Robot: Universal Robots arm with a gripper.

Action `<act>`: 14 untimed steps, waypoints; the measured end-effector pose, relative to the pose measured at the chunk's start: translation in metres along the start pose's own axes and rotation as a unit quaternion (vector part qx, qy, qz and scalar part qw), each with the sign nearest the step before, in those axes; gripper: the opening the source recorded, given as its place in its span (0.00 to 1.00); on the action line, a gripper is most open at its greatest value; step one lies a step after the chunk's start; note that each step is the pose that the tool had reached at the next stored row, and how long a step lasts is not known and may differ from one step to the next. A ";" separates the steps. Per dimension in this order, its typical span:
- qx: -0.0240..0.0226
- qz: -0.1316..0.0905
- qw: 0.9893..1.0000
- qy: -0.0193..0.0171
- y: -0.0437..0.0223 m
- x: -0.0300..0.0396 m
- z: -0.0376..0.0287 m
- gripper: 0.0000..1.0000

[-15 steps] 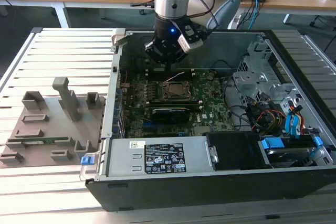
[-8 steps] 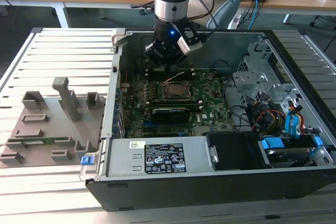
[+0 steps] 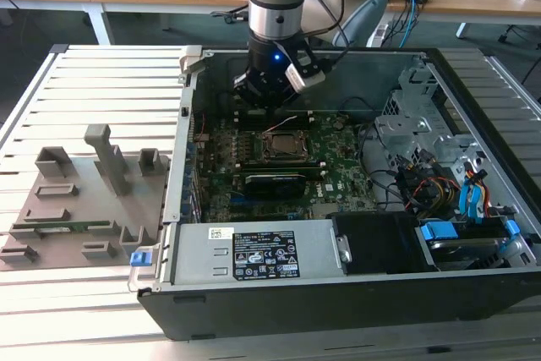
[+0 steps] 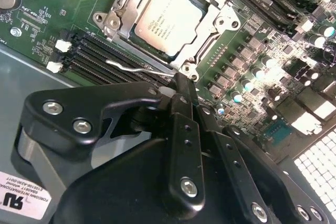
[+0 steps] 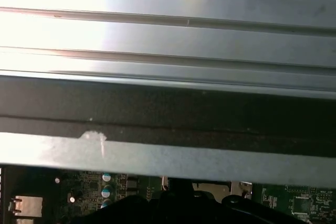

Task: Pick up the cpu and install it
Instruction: 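Install the first cpu locking lever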

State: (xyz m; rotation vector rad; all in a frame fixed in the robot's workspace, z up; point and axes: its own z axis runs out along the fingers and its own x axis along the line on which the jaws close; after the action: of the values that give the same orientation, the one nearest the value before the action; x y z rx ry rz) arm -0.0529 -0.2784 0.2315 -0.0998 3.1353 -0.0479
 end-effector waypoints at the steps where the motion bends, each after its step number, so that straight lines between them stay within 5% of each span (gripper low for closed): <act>1: 0.000 0.000 1.000 0.000 0.0000 0.0000 0.0008 0.11; 5: -0.002 0.000 1.000 0.000 0.0028 -0.0007 0.0034 0.11; 8: -0.019 0.000 1.000 -0.001 0.0044 -0.0012 0.0052 0.11; 14: -0.020 -0.002 1.000 -0.001 0.0042 -0.0055 0.0109 0.11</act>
State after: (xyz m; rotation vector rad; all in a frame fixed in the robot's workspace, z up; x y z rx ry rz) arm -0.0477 -0.2742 0.2206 -0.1054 3.1343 0.0151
